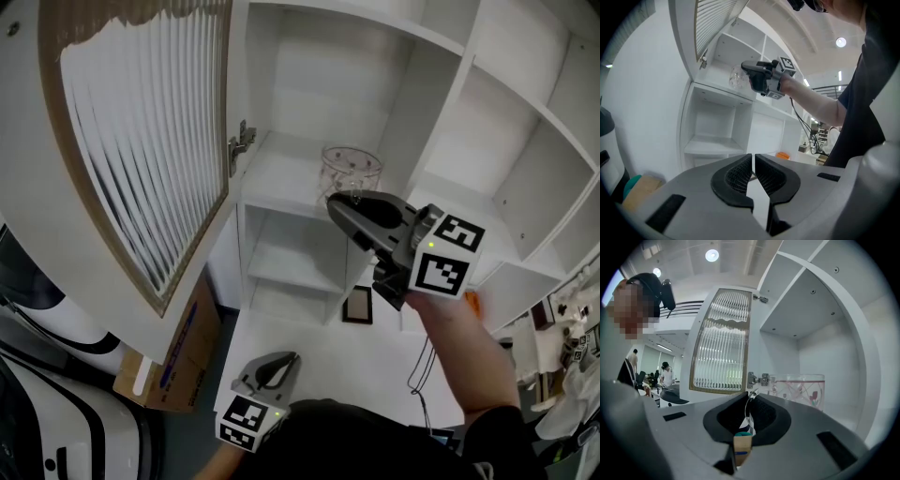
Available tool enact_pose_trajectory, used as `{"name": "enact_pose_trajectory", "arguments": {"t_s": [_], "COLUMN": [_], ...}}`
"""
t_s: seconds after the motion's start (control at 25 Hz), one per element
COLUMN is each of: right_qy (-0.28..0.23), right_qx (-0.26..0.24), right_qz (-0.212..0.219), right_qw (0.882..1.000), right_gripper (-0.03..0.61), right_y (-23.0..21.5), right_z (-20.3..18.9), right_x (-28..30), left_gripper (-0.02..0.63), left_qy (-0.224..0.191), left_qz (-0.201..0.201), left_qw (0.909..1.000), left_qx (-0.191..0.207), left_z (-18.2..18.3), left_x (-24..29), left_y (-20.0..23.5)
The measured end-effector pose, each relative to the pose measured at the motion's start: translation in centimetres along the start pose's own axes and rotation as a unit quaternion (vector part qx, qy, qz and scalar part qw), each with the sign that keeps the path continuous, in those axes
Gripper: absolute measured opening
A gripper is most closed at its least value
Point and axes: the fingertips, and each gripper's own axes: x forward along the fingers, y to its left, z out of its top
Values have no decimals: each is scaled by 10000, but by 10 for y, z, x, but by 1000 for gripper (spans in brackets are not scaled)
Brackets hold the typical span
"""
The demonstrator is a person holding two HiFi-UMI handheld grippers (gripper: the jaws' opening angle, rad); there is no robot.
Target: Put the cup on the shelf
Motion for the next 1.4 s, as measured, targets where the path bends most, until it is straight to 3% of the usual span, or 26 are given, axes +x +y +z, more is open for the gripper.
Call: {"name": "enact_pose_trajectory", "arguments": {"t_s": [0.68,1.08,1.4], "right_qy": [304,532,446], "right_qx": [605,1178,1151], "right_qz": [-441,-909,-1182], "right_qw": [9967,9874,9853], "right_gripper": [23,23,25], "right_y": [-35,-48,-52], "right_z": [-16,-32,-35], "right_x": [27,20,6], "left_gripper": [29,29,29], "left_qy": [61,64,51], "left_qz": [-72,-242,-358], "left_qw": [10000,9997,9993], "left_qx": [-6,16,-54], "left_z": [-3,-1,-2], "left_x": [1,9,15], "left_y": [15,16,10]}}
